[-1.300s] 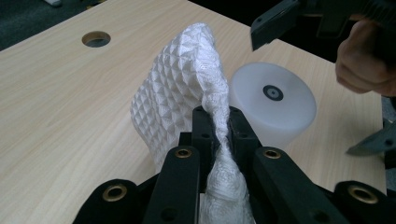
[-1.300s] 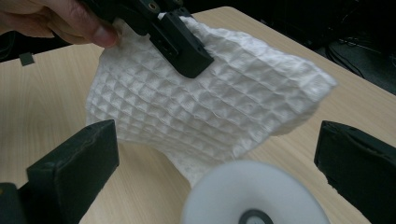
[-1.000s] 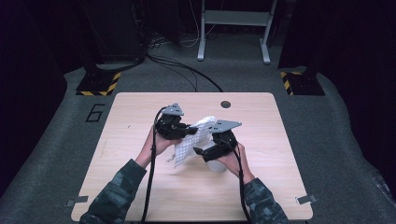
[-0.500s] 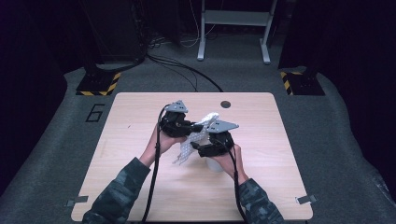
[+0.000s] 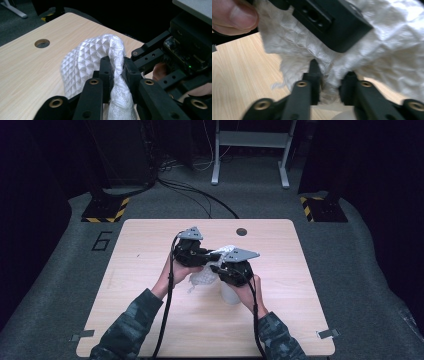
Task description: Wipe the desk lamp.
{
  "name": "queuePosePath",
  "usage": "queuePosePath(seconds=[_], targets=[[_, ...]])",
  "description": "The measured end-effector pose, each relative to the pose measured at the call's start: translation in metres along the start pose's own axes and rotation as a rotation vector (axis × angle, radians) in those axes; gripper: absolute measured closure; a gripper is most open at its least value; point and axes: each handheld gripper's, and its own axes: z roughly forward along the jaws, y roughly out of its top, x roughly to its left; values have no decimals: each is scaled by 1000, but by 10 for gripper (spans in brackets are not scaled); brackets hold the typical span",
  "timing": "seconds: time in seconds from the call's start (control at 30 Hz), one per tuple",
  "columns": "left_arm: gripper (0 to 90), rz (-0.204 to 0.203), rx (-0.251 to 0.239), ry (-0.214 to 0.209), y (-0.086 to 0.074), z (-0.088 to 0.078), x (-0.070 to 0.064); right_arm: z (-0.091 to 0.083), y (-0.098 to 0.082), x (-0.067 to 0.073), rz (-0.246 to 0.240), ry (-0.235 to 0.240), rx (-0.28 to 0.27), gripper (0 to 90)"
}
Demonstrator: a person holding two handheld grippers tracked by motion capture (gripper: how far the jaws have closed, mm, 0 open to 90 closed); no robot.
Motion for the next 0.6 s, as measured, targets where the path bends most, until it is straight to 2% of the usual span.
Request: queuePosePath(seconds=[0.1,0.17,0.23,0.4,0.6], targets=[[661,1,3,12,-1,-3,0,-3,1,-2,3,-5,-4,843],[607,5,-2,13,-2,-5,1,-5,1,-4,14,-12,-5,851],[515,2,-9,13,-3,-7,2,-7,2,-6,18,-25,-9,856],[333,17,-28,40,-8,-15,0,-12,4,-11,11,-57,-14,862],[200,4,-26,77,-22,-21,2,-22,7,-21,9,-109,-34,863]])
